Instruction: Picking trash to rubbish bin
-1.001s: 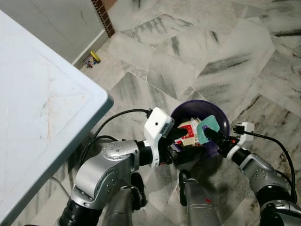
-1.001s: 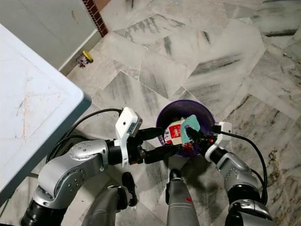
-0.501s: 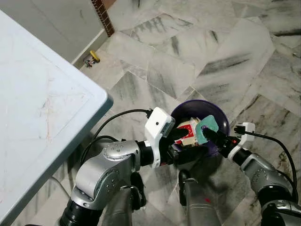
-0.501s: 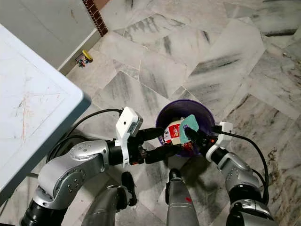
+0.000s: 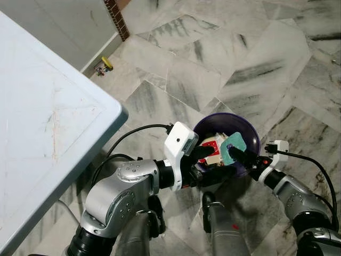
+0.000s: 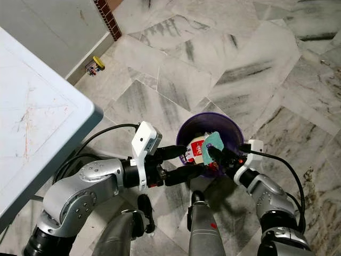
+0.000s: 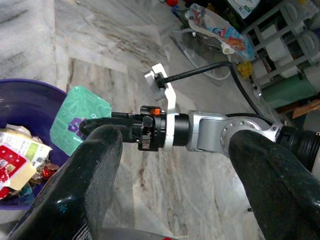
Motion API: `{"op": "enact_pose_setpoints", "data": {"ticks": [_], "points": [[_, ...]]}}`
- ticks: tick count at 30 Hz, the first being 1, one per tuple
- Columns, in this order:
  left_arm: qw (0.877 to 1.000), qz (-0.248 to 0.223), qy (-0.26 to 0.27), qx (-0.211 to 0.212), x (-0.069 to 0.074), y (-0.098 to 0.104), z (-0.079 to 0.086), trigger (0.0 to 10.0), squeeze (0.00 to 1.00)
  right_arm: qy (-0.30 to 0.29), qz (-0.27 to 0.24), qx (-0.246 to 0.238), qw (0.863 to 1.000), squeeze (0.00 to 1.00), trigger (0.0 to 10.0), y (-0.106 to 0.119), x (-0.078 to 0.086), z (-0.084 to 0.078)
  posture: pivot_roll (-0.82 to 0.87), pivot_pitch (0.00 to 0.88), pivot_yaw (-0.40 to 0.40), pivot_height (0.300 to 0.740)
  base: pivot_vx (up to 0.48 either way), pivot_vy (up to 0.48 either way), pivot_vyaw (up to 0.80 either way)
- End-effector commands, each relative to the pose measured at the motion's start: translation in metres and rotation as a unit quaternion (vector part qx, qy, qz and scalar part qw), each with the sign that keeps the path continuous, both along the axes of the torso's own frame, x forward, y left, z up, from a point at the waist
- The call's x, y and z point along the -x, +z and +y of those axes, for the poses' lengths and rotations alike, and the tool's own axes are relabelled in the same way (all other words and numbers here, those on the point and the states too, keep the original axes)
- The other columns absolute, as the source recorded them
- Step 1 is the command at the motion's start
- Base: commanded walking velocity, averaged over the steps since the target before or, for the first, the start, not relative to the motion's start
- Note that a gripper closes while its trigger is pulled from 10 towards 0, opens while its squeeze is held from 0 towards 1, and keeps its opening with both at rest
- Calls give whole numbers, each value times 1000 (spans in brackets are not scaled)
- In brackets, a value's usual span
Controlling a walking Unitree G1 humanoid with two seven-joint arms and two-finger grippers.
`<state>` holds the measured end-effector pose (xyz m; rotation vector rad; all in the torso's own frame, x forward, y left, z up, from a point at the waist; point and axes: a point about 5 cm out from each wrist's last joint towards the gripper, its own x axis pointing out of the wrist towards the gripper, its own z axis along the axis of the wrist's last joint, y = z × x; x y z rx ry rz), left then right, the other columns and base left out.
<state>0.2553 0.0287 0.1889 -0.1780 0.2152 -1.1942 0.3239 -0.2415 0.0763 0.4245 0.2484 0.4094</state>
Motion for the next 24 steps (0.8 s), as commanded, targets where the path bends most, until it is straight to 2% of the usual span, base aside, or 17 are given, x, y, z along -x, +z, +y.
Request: {"op": "enact_pose_setpoints", "data": {"ticks": [1, 5, 6, 7, 8, 9, 11, 12, 13, 14, 15, 16, 18, 20, 22, 24], "points": [[1000, 9, -5, 3, 6, -3, 1, 10000, 0, -11, 33, -7, 999, 1000, 10000, -16, 11, -4, -102, 582, 130, 740, 0, 0, 0], [1000, 11, -5, 4, 6, -2, 1, 10000, 0, -21, 40, 6, 999, 1000, 10000, -17, 11, -6, -101, 583, 130, 740, 0, 0, 0], [1000, 11, -6, 4, 6, -2, 1, 10000, 0, -25, 38, 9, 999, 612, 10000, -17, 11, -7, -101, 583, 130, 740, 0, 0, 0], [1000, 11, -6, 4, 6, -2, 1, 10000, 0, -27, 38, 10, 999, 102, 10000, -17, 11, -7, -101, 583, 130, 740, 0, 0, 0], [1000, 11, -6, 4, 6, -2, 1, 10000, 0, -27, 38, 10, 999, 102, 10000, -17, 11, -7, -101, 583, 130, 740, 0, 0, 0], [1000, 11, -5, 5, 6, -2, 1, 10000, 0, -31, 37, 17, 999, 0, 0, -17, 11, -8, -99, 583, 131, 740, 0, 0, 0], [1000, 12, -5, 5, 6, -2, 1, 10000, 0, -31, 36, 18, 999, 0, 0, -17, 10, -8, -100, 584, 130, 740, 0, 0, 0], [1000, 14, -5, 7, 6, -2, 1, 10000, 0, -29, 35, 36, 998, 0, 0, -17, 10, -8, -100, 585, 130, 740, 0, 0, 0], [1000, 16, -4, 9, 6, -1, 2, 10000, 0, -27, 34, 49, 998, 0, 5373, -17, 10, -8, -100, 585, 130, 740, 0, 0, 0], [1000, 16, -4, 9, 6, -1, 2, 10000, 0, -27, 34, 49, 998, 0, 5373, -17, 10, -8, -100, 585, 130, 740, 0, 0, 0], [1000, 17, -4, 10, 6, -1, 2, 10000, 0, -24, 34, 82, 996, 0, 10000, -18, 10, -8, -102, 586, 132, 740, 0, 0, 0], [1000, 18, -3, 10, 6, -1, 2, 10000, 0, -23, 33, 105, 994, 0, 10000, -18, 9, -7, -103, 587, 132, 740, 0, 0, 0], [1000, 18, -3, 10, 6, -1, 2, 10000, 0, -23, 33, 105, 994, 0, 10000, -18, 9, -7, -103, 587, 132, 740, 0, 0, 0], [1000, 18, -5, 11, 6, -1, 1, 10000, 0, -45, 43, 83, 995, 0, 10000, -17, 8, -10, -100, 591, 133, 740, 0, 0, 0], [1000, 18, -5, 10, 6, -1, 1, 10000, 0, -44, 44, 114, 991, 0, 10000, -19, 9, -11, -99, 592, 135, 740, 0, 0, 0], [1000, 18, -5, 11, 6, -1, 1, 10000, 0, -40, 46, 109, 992, 0, 10000, -20, 9, -9, -100, 591, 135, 740, 0, 0, 0]]}}
